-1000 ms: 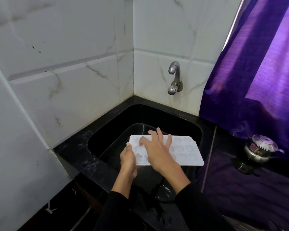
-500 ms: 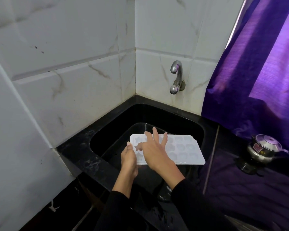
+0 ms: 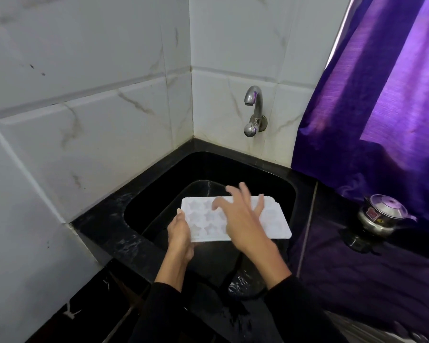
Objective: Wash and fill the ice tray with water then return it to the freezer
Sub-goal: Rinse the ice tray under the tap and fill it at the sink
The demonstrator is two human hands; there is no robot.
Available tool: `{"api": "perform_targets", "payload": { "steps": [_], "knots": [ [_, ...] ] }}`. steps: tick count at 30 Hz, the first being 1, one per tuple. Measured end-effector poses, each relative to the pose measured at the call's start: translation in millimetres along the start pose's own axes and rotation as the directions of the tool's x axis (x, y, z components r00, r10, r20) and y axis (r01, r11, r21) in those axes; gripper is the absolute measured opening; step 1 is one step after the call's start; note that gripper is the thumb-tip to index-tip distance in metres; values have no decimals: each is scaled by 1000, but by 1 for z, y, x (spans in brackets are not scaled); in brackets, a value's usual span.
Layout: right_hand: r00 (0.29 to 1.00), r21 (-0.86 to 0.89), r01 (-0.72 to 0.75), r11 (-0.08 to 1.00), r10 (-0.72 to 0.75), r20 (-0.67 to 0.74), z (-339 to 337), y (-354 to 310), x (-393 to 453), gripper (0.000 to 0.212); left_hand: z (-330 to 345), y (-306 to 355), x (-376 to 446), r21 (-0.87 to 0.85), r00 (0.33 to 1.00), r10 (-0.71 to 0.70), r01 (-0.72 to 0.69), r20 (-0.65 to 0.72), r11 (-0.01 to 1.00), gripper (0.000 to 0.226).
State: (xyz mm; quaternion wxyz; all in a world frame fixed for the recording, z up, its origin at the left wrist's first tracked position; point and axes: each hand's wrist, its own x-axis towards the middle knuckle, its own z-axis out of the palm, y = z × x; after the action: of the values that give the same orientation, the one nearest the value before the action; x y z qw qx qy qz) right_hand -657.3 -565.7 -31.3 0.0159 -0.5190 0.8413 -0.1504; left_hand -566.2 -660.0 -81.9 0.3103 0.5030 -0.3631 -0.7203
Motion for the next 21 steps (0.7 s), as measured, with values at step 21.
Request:
{"api": "perform_targets", "payload": {
  "steps": [21],
  "knots": [
    [901, -66, -427, 902, 431, 45, -4, 69, -26, 54, -6, 5, 24, -60, 1000, -22, 23, 20, 998, 35]
  ]
}}
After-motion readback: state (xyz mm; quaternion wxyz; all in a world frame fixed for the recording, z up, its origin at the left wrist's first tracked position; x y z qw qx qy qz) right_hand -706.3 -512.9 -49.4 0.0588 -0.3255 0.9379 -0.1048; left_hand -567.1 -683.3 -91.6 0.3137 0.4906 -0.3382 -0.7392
